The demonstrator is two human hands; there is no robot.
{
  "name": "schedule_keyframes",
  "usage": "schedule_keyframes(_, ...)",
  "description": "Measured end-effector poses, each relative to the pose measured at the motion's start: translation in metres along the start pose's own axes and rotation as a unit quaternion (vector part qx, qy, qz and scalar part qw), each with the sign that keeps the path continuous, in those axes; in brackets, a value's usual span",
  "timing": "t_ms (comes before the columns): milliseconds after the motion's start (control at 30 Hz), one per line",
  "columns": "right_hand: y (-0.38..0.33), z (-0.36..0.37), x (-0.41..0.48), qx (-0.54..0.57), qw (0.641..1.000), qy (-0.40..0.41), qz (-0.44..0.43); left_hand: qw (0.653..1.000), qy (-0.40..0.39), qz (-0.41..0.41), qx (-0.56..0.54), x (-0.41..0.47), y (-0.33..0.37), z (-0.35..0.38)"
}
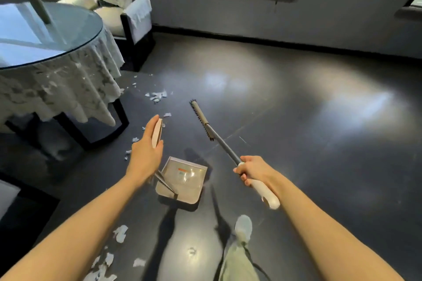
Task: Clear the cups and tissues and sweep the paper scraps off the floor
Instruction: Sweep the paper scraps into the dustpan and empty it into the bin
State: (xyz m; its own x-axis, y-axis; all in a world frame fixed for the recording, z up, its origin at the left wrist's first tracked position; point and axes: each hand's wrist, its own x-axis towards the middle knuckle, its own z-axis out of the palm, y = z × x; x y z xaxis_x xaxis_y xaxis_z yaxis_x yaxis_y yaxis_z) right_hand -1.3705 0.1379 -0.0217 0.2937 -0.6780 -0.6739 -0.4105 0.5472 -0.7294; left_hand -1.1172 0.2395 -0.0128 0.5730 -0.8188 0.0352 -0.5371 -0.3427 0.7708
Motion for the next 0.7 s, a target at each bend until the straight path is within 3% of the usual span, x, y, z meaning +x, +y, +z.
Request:
schedule_keyframes(367,-0.223,-0.12,0.288,-0.127,0.986,-0.112,-0.005,0.983,0.12,-0.13,0.037,0.245,0.052,0.134)
schedule_keyframes(700,-0.396,-0.103,0.501,-0.205,0.96,-0.193,0.007,0.956,0.201,-0.213,0.0,0.455,0.059,0.19)
